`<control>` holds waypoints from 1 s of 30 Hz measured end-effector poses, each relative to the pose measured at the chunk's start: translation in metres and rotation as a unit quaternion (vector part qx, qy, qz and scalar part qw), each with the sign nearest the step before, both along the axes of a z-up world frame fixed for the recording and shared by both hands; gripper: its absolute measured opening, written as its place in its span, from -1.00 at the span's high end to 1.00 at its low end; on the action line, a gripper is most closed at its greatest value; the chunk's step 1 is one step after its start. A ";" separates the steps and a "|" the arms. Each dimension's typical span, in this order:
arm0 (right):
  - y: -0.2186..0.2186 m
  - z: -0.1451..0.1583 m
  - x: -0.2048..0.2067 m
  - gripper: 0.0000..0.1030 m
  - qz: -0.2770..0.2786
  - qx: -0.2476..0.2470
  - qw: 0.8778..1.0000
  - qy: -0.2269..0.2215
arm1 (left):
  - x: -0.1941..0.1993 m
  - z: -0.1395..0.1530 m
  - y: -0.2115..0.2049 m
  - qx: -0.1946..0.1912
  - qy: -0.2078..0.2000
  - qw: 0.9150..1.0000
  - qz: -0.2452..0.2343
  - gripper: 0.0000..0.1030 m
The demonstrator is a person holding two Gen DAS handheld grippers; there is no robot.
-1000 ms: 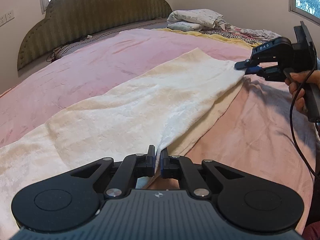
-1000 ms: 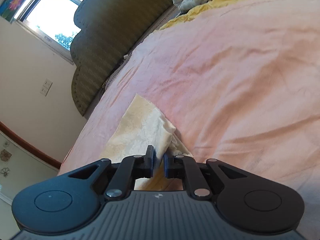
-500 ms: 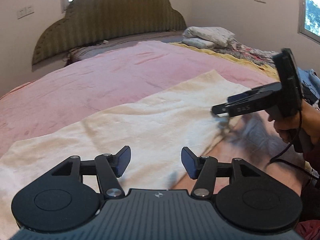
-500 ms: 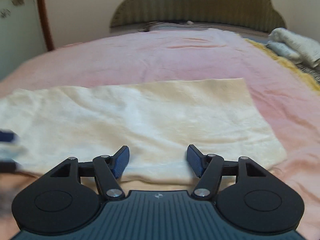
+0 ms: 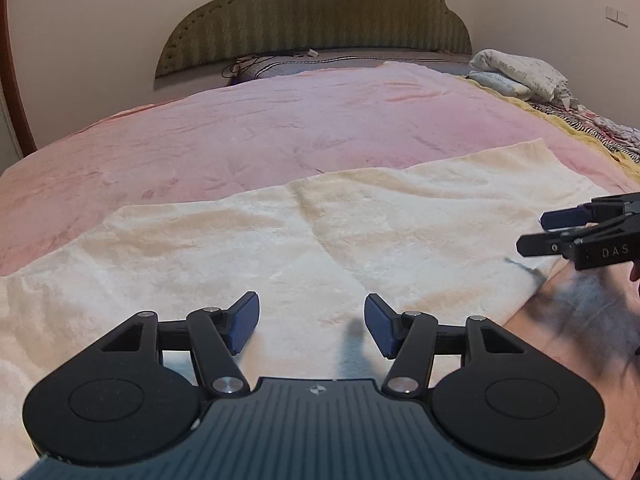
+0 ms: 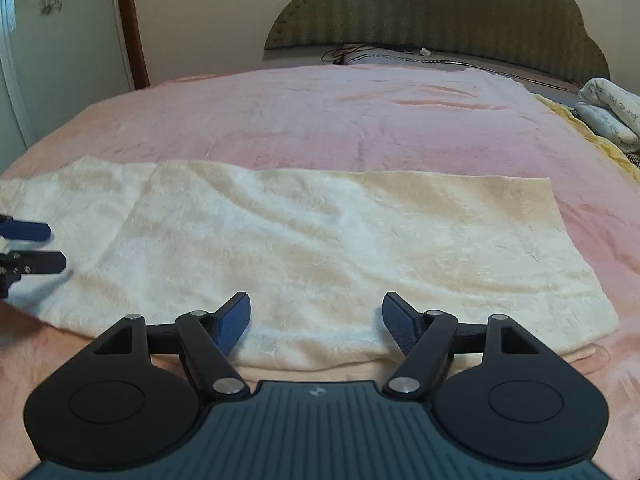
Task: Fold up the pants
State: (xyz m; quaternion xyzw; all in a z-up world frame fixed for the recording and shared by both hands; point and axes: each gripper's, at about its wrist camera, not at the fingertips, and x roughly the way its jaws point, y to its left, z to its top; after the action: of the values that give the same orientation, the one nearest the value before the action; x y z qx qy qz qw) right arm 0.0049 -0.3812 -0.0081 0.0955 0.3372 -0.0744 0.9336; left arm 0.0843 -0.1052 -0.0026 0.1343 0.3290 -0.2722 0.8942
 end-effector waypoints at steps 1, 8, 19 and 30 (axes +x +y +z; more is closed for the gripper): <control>0.004 -0.003 0.003 -0.45 0.016 0.007 1.000 0.006 | 0.000 0.000 0.002 0.004 -0.002 1.000 0.011 -0.21; 0.058 0.009 0.020 -0.53 0.058 -0.067 0.995 -0.038 | -0.004 0.025 0.076 -0.008 -0.027 0.992 0.126 -0.26; 0.202 0.000 0.080 -0.53 0.298 -0.051 0.953 -0.032 | 0.010 0.013 0.231 0.052 -0.018 0.932 0.357 -0.45; 0.105 0.009 0.054 -0.53 0.091 0.003 0.995 -0.050 | 0.007 0.030 0.171 -0.027 -0.020 0.964 0.263 -0.45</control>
State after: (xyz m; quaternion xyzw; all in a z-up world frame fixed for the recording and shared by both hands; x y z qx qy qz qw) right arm 0.0590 -0.2760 0.0012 0.0706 0.2976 0.0164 0.9519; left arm 0.0908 0.0661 0.0276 0.0236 0.3276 -0.0332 0.9439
